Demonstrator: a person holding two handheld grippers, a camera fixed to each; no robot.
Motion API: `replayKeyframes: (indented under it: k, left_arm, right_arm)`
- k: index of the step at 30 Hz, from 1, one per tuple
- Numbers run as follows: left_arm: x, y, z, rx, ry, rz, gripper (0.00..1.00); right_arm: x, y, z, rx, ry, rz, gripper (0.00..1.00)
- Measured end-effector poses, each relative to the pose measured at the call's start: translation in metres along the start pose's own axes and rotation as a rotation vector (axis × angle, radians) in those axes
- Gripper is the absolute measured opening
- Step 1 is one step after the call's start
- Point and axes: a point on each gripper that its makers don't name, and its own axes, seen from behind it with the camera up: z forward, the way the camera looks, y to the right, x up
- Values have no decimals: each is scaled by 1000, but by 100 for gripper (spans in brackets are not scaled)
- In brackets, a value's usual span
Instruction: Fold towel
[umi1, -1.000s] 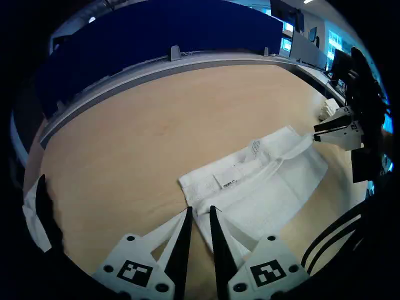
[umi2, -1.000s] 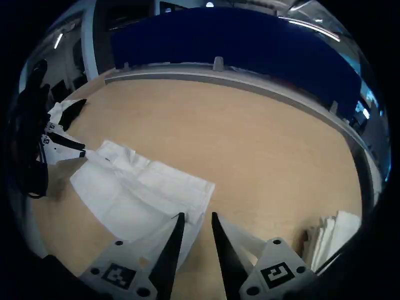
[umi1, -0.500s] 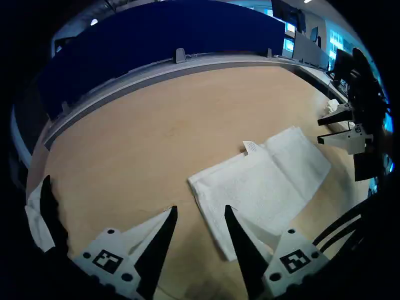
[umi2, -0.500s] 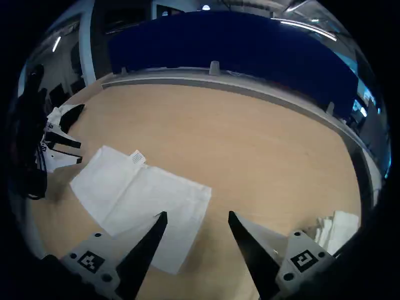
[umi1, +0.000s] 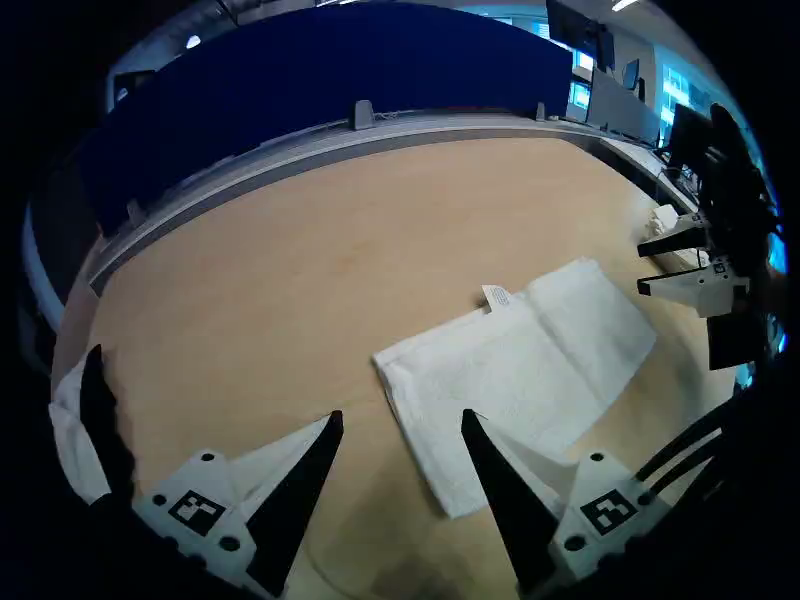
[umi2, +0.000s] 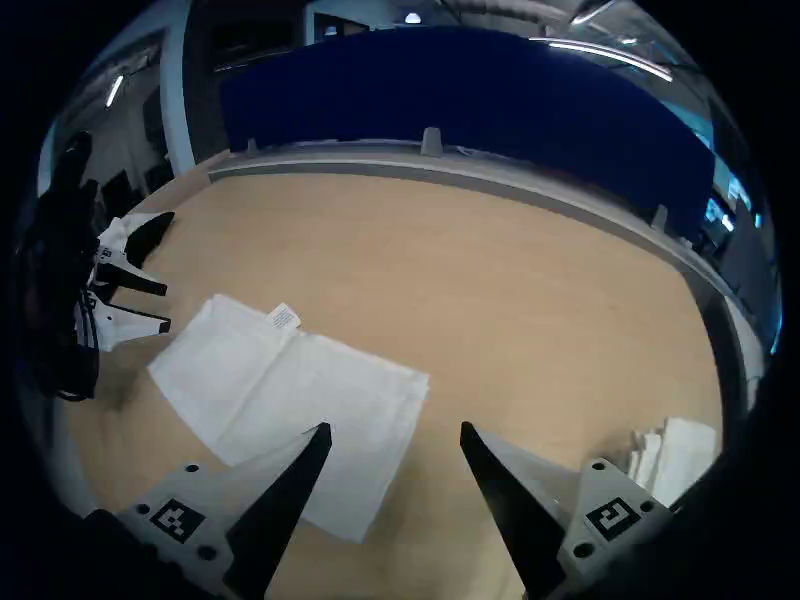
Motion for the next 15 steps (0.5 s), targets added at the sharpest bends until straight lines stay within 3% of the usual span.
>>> replayKeyframes:
  k: [15]
  left_arm:
    - [-21,7,-25,14,-2,-31,87]
  right_arm:
    - [-16,-4,-21,6,-7,-21,100]
